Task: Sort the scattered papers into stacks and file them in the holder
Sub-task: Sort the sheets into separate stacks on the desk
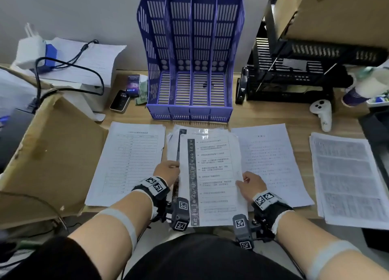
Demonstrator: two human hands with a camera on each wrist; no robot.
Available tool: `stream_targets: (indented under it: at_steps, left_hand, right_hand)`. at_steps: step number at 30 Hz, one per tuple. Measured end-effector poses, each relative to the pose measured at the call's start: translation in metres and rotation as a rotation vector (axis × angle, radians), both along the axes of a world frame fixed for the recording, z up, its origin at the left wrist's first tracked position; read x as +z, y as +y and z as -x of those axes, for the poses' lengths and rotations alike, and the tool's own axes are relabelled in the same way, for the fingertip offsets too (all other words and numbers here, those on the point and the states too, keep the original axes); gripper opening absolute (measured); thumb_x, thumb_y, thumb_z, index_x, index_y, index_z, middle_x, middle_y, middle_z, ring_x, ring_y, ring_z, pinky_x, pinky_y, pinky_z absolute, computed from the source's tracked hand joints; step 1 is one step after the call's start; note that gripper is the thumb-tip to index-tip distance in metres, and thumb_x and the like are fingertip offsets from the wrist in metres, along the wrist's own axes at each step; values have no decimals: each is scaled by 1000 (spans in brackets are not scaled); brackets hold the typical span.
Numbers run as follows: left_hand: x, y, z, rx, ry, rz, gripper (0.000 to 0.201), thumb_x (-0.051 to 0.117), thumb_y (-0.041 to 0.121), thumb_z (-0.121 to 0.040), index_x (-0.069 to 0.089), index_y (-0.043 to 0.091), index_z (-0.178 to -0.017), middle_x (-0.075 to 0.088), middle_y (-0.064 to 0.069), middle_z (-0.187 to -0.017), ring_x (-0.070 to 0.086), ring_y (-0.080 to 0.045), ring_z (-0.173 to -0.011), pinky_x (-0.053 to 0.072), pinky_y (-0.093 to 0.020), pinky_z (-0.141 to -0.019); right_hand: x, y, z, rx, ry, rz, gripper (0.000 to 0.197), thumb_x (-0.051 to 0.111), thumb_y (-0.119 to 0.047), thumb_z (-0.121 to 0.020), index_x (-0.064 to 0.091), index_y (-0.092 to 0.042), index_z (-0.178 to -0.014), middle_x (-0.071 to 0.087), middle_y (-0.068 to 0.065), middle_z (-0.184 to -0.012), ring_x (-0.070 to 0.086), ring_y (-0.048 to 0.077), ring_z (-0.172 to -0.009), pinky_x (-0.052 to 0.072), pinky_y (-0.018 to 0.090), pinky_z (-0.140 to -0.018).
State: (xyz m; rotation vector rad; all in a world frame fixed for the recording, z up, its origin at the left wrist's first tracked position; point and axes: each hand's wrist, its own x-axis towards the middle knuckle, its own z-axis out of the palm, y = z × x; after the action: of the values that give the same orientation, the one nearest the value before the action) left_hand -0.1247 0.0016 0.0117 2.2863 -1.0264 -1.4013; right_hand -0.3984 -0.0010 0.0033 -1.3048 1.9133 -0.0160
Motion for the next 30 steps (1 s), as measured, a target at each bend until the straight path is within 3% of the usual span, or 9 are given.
stream_targets:
  at_steps: [3, 6, 10, 12, 15, 17, 20, 23, 30]
  left_hand:
    - [-7, -3, -4, 29, -132, 38, 47, 60, 12, -87, 55, 16, -134, 58, -12, -135, 64, -29, -104, 52, -31, -86]
    - [-11, -6, -6, -8, -159, 23, 51, 61, 13, -87, 51, 14, -138, 55, -13, -137, 62, -29, -111, 47, -28, -83]
    - [-17, -10, -5, -67, -282, -3, 42, 59, 20, -86, 62, 20, -128, 57, -14, -131, 66, -31, -100, 57, -34, -88]
    - [-18, -10, -2, -76, -277, -18, 36, 55, 18, -88, 68, 22, -122, 56, -15, -131, 68, -33, -94, 59, -31, -77]
    - [-23, -9, 2, -95, -207, -23, 34, 52, 12, -88, 73, 26, -111, 62, -14, -127, 70, -33, -84, 54, -23, -58]
    - [-22, -9, 6, -69, -204, -18, 37, 57, 13, -84, 70, 24, -117, 63, -12, -126, 69, -31, -90, 60, -32, -74]
    - [-19, -10, 8, -59, -295, -5, 53, 62, 19, -83, 55, 15, -135, 56, -15, -130, 61, -35, -111, 53, -41, -95]
    - [-19, -12, 5, -37, -290, -33, 52, 60, 18, -85, 52, 10, -135, 57, -17, -129, 61, -35, -111, 53, -41, -94]
    - [-23, -10, 5, -11, -246, -3, 51, 59, 17, -83, 57, 19, -134, 57, -14, -133, 63, -33, -110, 54, -41, -96]
  right_hand:
    - [1, 3, 10, -144, 20, 79, 28, 53, -16, -94, 38, -15, -70, 44, 0, -66, 41, 16, -60, 30, 27, -55]
    - [5, 3, 21, -261, -25, 93, 12, 47, -15, -97, 52, -7, -90, 55, 7, -84, 51, 25, -76, 36, 28, -67]
    - [10, 3, 27, -223, -115, 68, 14, 46, -16, -97, 57, -6, -99, 59, 7, -88, 53, 24, -79, 38, 29, -68]
    - [12, 3, 23, -189, -140, 45, 14, 47, -16, -96, 55, -5, -93, 56, 5, -80, 50, 17, -71, 35, 28, -59]
    - [8, 4, 14, -159, -147, 29, 22, 50, -17, -95, 53, 5, -92, 55, 16, -82, 46, 20, -71, 31, 27, -56]
    - [6, 5, 8, -143, -164, 19, 22, 52, -17, -94, 51, 4, -87, 51, 19, -79, 45, 20, -72, 30, 29, -57]
    - [6, 5, 3, -127, -162, 10, 28, 53, -15, -92, 36, -13, -70, 39, 3, -67, 35, 16, -61, 26, 28, -55]
    - [5, 3, 3, -128, -147, 12, 34, 54, -13, -90, 29, -17, -68, 33, -1, -64, 29, 14, -59, 22, 29, -54]
    - [4, 2, 2, -123, -142, 3, 33, 54, -12, -90, 29, -16, -69, 32, 0, -65, 27, 14, -59, 21, 29, -54]
